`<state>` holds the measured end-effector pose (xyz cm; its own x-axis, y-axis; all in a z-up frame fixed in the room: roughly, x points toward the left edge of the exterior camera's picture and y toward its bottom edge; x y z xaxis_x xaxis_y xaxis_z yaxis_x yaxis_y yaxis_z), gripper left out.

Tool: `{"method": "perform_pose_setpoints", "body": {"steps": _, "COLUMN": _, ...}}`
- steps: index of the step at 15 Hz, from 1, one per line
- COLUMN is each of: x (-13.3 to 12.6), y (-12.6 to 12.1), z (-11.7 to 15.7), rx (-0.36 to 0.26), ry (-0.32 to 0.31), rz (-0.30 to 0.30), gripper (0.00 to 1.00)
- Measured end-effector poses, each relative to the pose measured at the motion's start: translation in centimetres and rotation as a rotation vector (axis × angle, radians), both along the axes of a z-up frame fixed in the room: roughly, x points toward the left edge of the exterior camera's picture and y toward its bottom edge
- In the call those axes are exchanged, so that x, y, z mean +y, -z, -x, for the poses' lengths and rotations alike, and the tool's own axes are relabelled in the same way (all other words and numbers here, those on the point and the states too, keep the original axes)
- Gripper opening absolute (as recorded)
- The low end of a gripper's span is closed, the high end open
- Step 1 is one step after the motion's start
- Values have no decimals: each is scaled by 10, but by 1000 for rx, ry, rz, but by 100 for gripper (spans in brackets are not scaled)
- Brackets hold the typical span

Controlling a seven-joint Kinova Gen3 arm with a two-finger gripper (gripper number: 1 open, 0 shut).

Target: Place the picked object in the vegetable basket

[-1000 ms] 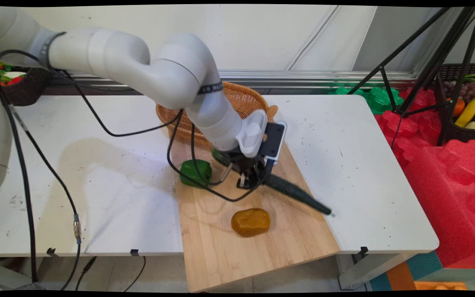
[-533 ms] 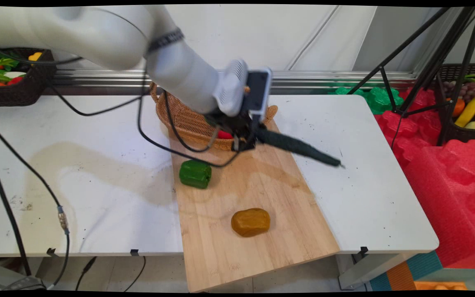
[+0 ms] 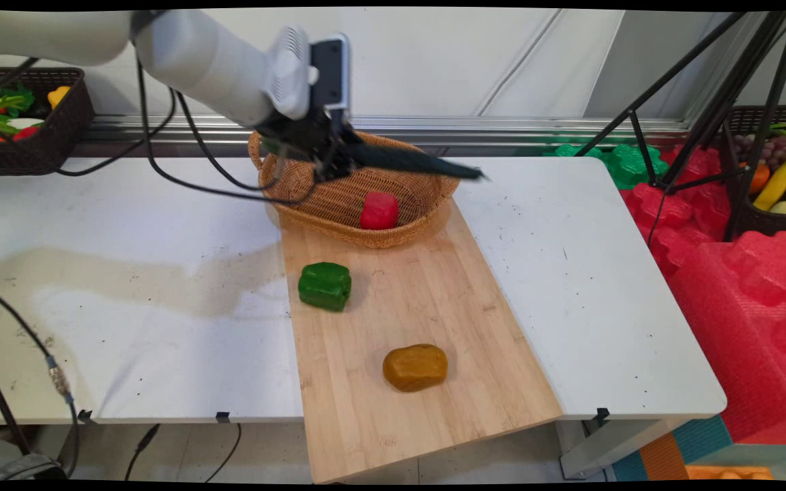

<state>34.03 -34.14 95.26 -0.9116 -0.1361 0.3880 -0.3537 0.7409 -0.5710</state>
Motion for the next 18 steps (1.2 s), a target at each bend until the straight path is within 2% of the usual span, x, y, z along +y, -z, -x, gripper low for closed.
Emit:
{"method": "perform_pose_setpoints", "body": {"steps": 5, "x": -31, "y": 14, "z": -45, "rx": 15, "ry": -152, "rz": 20, "gripper": 0}}
{"method": "perform_pose_setpoints", "body": {"steps": 8, "x": -56, "y": 36, "z": -60, "rx": 42, "ry": -202, "rz": 6, "gripper": 0}}
{"method": "perform_pose_setpoints", "body": {"steps": 11, "x": -77, "y": 64, "z": -66, "rx": 73, "ry": -220, "rz": -22, "gripper": 0}}
{"method": "perform_pose_setpoints", "body": {"steps": 14, "x": -96, "y": 91, "z": -65, "rx": 99, "ry": -200, "rz": -37, "gripper": 0}}
{"method": "perform_pose_setpoints", "body": {"steps": 18, "x": -111, "y": 110, "z": -61, "rx": 137, "ry": -182, "rz": -33, "gripper": 0}}
